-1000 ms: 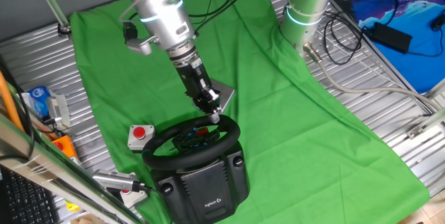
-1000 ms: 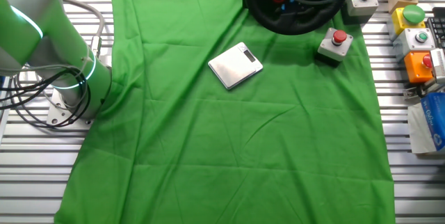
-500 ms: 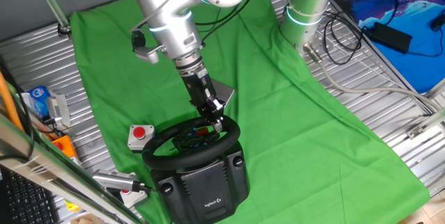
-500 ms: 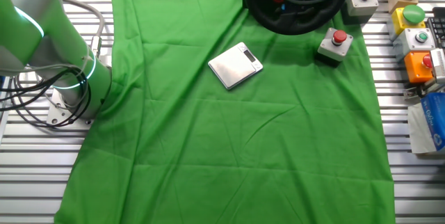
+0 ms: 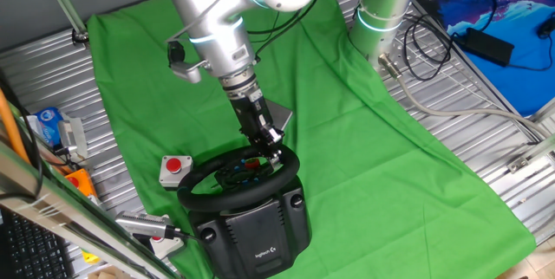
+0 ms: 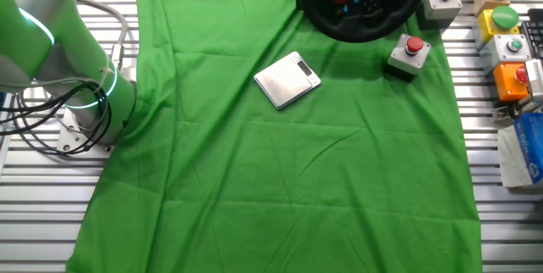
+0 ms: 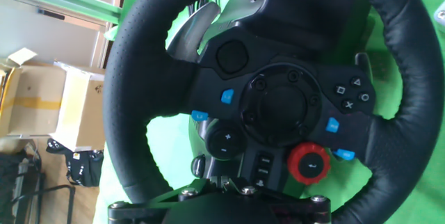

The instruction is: Rotate the steering wheel 90 degrees counterclockwise

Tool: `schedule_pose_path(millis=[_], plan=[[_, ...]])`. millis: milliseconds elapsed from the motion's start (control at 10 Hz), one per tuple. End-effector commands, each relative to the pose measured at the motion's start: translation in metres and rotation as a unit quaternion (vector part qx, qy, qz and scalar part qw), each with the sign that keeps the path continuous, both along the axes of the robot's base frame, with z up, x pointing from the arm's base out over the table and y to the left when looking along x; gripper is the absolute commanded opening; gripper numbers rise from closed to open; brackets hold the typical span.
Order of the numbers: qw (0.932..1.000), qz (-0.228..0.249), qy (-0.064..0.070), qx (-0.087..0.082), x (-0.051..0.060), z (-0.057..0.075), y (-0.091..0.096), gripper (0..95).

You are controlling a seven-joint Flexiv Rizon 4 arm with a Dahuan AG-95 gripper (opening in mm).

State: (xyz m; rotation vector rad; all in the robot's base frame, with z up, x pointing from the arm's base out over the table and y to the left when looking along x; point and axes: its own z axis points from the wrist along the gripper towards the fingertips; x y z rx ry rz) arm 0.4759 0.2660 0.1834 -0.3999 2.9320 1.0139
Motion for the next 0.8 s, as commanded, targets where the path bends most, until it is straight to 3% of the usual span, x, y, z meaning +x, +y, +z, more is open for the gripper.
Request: schedule_pose_path(millis=[100, 800], plan=[[1.0000, 0.000, -0.002, 0.000, -0.0012, 0.0012, -0.0005, 0.0], [0.9998, 0.013, -0.011, -0.007, -0.0035, 0.0006, -0.0004, 0.0]])
